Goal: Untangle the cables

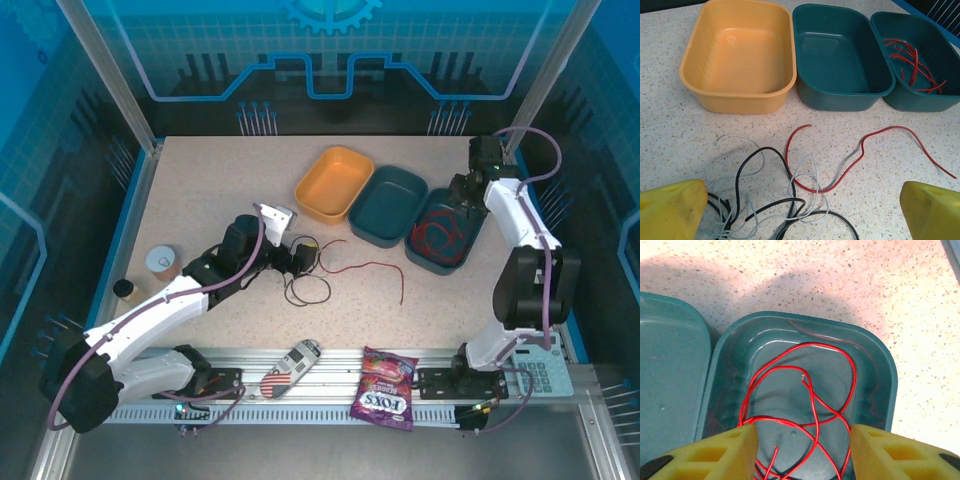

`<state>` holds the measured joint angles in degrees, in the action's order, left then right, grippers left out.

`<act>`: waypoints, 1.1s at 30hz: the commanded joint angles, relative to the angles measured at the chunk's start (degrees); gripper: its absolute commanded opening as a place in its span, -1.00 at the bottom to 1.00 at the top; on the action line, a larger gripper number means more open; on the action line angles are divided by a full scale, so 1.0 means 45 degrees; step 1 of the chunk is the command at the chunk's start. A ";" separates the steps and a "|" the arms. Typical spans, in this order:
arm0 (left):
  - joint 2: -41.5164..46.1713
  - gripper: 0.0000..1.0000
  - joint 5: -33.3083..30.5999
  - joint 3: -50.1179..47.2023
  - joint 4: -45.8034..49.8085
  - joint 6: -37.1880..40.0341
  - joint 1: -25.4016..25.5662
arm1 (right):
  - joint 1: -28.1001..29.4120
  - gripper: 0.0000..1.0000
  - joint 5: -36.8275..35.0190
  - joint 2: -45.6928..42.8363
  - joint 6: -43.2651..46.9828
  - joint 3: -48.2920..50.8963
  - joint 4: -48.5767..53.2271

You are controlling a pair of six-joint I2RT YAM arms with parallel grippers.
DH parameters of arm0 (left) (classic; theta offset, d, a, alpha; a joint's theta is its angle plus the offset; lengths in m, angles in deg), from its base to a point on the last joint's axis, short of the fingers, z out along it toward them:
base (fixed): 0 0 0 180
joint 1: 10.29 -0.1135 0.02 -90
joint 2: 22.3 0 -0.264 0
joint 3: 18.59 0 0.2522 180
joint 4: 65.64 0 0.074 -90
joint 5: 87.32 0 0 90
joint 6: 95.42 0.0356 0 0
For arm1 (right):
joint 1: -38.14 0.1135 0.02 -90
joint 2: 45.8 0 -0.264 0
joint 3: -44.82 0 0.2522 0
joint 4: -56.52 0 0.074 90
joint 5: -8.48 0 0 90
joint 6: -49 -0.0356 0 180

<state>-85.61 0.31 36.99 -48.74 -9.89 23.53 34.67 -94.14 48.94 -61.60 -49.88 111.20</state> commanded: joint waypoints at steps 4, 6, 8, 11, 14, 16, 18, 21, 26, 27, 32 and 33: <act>0.0148 0.98 -0.0120 -0.0308 -0.0146 -0.0306 0.0077 | 0.0983 0.05 0.0860 -0.2105 0.0077 0.1285 -0.0045; 0.0144 0.98 -0.0126 -0.0375 -0.0203 -0.0353 0.0062 | 0.1469 0.06 0.0926 -0.2626 -0.0055 0.1791 -0.0297; 0.0144 0.98 -0.0102 -0.0458 -0.0296 -0.0423 0.0071 | 0.2033 0.06 0.0625 -0.2908 -0.0271 0.2140 -0.0363; 0.0147 0.98 -0.0092 -0.0501 -0.0323 -0.0472 0.0076 | 0.2828 0.06 0.0210 -0.3025 -0.0703 0.2530 -0.0365; 0.0177 0.98 -0.0114 -0.0507 -0.0297 -0.0487 0.0073 | 0.3374 0.05 0.0206 -0.2895 -0.1156 0.2939 -0.0514; 0.0230 0.99 -0.0125 -0.0524 -0.0251 -0.0486 0.0065 | 0.3612 0.02 0.0227 -0.2703 -0.1360 0.3185 -0.0642; 0.0290 0.98 -0.0152 -0.0564 -0.0226 -0.0491 0.0072 | 0.3738 -0.01 0.0226 -0.2458 -0.1580 0.3352 -0.0696; 0.0396 0.98 -0.0198 -0.0617 -0.0194 -0.0485 0.0062 | 0.3762 -0.06 0.0274 -0.2265 -0.1754 0.3654 -0.0862; 0.0469 0.98 -0.0305 -0.0751 -0.0210 -0.0496 0.0072 | 0.3703 -0.16 0.0460 -0.1769 -0.1713 0.3892 -0.1241; 0.0451 0.98 -0.0293 -0.0776 -0.0226 -0.0512 0.0062 | 0.3700 -0.18 0.0461 -0.1605 -0.1685 0.3850 -0.1296; 0.0474 0.99 -0.0290 -0.0813 -0.0218 -0.0570 0.0062 | 0.3658 -0.44 0.0364 -0.1085 -0.1653 0.3696 -0.1555; 0.0505 0.98 -0.0285 -0.0817 -0.0203 -0.0589 0.0062 | 0.3624 -0.60 0.0303 -0.0984 -0.1670 0.3686 -0.1560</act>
<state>-84.69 -0.12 34.22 -48.79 -11.53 23.53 50.98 -92.00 43.37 -68.77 -32.84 105.30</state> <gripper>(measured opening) 0.992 0.230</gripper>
